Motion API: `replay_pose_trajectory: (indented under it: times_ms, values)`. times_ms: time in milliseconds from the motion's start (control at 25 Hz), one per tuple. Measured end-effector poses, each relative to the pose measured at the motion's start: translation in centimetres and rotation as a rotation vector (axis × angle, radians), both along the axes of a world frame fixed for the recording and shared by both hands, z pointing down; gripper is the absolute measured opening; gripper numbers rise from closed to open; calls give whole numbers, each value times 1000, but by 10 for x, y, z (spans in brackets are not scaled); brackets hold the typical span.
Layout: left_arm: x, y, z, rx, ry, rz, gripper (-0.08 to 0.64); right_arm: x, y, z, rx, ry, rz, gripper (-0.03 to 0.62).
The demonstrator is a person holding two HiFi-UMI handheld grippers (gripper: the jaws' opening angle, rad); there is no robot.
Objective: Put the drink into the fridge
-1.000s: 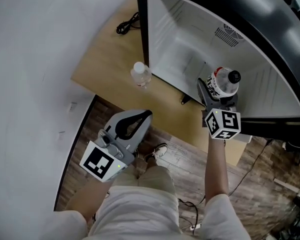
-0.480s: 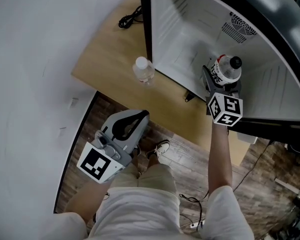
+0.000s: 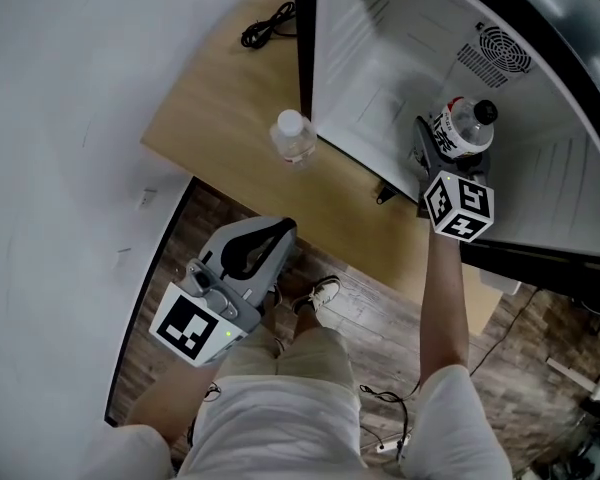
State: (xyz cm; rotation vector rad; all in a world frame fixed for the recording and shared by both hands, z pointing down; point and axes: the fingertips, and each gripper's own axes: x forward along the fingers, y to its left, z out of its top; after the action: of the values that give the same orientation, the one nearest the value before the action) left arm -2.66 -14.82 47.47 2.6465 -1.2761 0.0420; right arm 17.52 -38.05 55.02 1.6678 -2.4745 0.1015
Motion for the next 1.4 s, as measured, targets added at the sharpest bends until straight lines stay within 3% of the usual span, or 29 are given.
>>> replay_pose_trajectory:
  times_ms: [520,880,1400]
  values:
    - [-4,-1,10,-14,15,-12,14,1,-15,0,20,-71,12,430]
    - [0,-3,12,-9,37,-15,14,1,-15,3,53,-36,32,428]
    - [0,-7,6,7,39,-4,14,7,-13,28,-52,-24,76,444]
